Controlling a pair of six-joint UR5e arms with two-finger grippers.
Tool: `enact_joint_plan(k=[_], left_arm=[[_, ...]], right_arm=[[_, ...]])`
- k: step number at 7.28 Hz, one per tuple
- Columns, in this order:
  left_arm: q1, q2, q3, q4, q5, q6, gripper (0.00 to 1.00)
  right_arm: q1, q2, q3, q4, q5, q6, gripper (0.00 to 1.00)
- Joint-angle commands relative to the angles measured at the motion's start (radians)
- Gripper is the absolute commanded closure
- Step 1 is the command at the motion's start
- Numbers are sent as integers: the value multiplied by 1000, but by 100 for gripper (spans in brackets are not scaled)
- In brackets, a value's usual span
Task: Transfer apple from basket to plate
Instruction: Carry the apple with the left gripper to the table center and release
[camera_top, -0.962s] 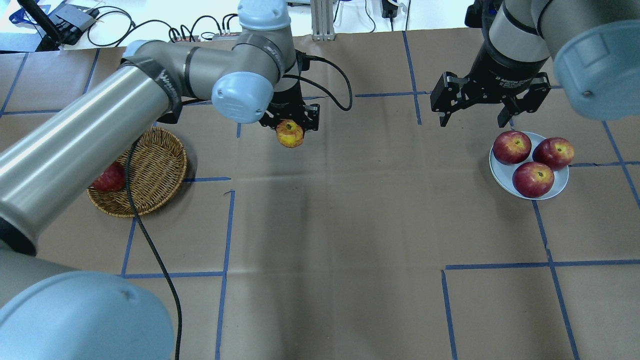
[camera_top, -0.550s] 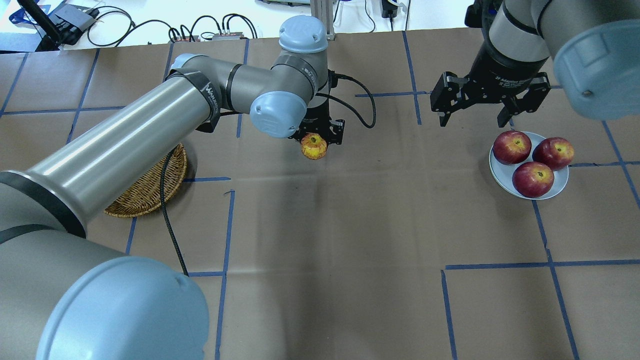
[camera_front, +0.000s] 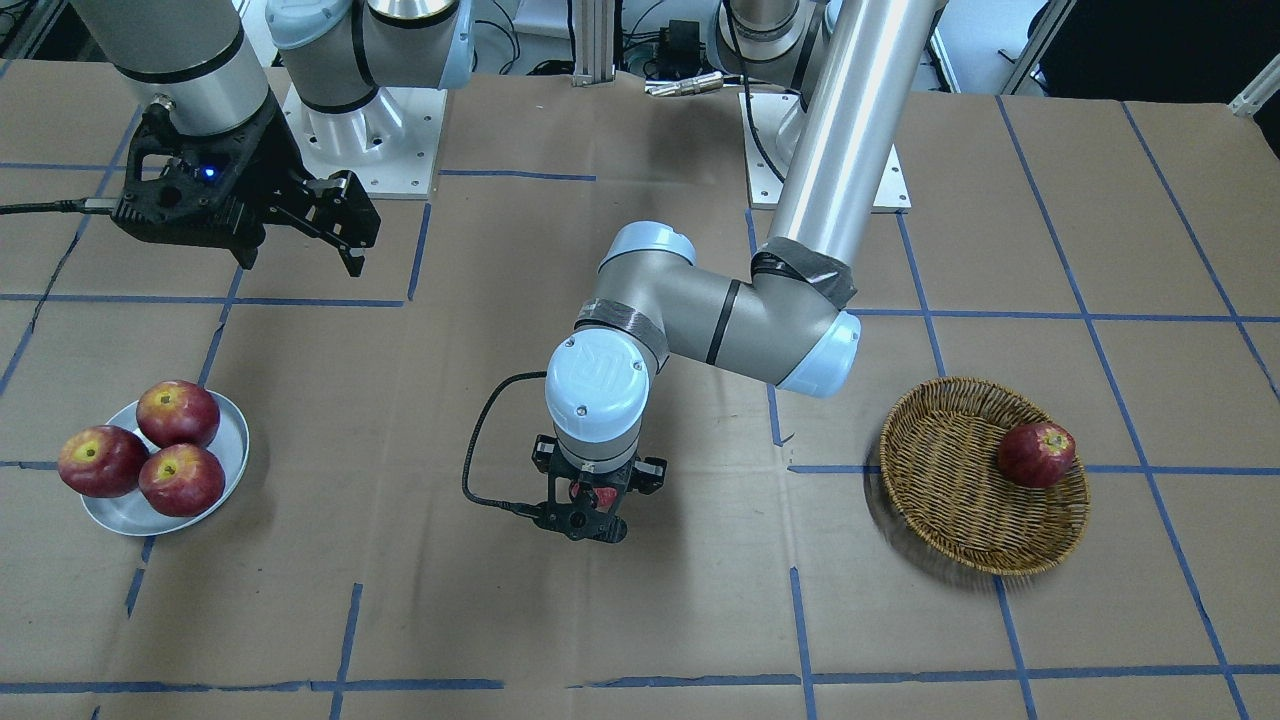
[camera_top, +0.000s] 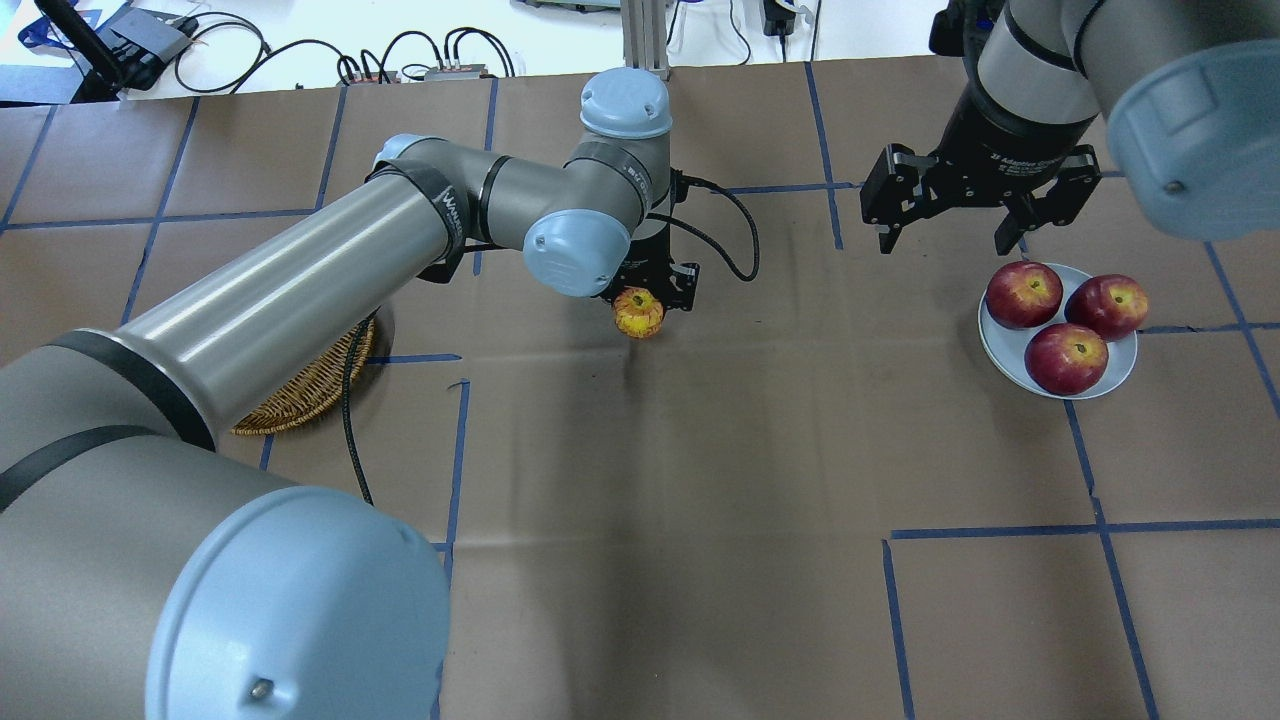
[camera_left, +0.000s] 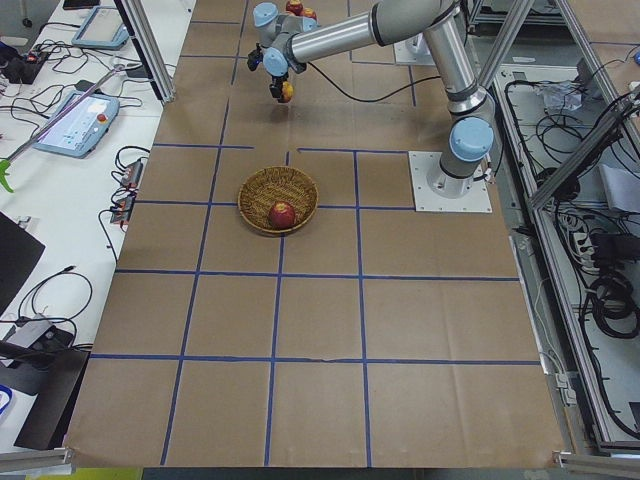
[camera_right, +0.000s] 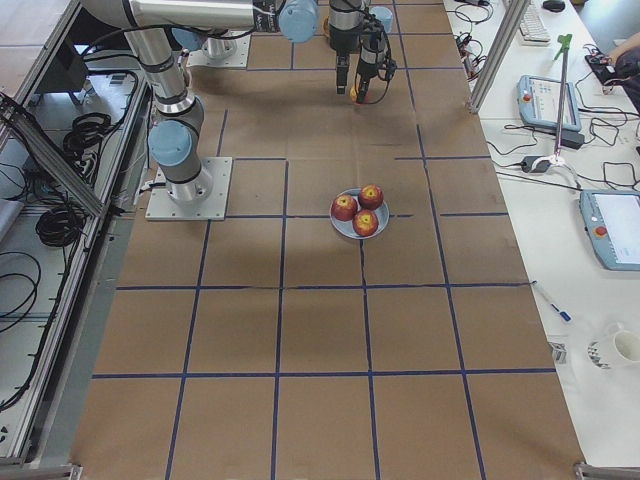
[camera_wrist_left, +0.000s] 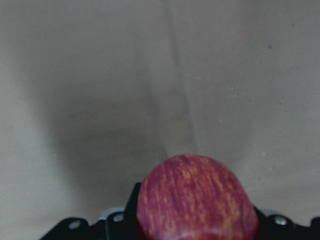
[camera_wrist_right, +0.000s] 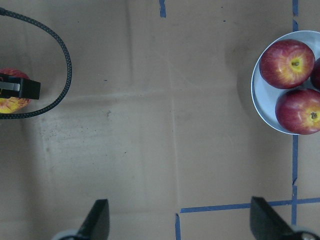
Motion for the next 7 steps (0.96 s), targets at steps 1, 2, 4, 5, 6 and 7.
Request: enact_joint_plan(k=[1, 2, 4, 5, 6, 7], left_arm=[[-2, -13, -1, 10, 1, 4, 54], [-2, -13, -3, 10, 1, 4, 52], [-2, -14, -7, 10, 2, 3, 33], [-2, -14, -13, 10, 5, 3, 8], [-2, -13, -13, 10, 7, 3, 2], [-2, -11, -13, 10, 9, 3, 2]], right_arm=[[0, 2, -1, 0, 0, 1, 0], [0, 0, -1, 0, 1, 1, 0], [0, -1, -1, 0, 0, -2, 0], [0, -3, -1, 0, 1, 1, 0], [0, 2, -1, 0, 1, -4, 0], [0, -1, -1, 0, 1, -2, 0]])
